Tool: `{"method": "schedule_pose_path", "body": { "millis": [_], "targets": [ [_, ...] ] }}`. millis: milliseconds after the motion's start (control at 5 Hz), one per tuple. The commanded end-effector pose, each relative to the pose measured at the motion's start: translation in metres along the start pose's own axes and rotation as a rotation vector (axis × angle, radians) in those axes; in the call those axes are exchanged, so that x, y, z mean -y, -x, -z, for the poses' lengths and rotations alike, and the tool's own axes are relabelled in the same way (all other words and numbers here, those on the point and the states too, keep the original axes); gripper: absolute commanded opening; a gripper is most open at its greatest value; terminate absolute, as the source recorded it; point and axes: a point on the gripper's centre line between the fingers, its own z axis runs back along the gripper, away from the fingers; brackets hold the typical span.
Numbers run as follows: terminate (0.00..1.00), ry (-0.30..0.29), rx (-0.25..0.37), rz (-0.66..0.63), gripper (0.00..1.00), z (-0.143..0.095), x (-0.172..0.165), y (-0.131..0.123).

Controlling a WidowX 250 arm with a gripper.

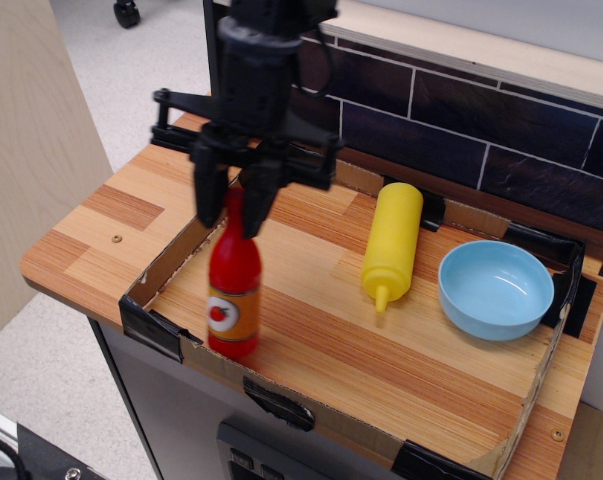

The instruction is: Topple hot sauce bottle

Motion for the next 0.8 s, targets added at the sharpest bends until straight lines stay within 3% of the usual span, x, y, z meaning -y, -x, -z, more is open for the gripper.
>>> {"method": "schedule_pose_path", "body": {
  "millis": [0,200,400,600],
  "targets": [
    [0.00,-0.098,-0.073,-0.132,0.00,0.011,0.014,-0.030],
    [0.00,-0.111,-0.057,-0.142,0.00,0.019,0.014,-0.044],
    [0.00,-0.032,0.121,-0.075,0.00,0.018,0.012,-0.068],
    [0.00,-0.008,0.270,-0.047,0.00,0.022,0.009,-0.097]
  ]
}}
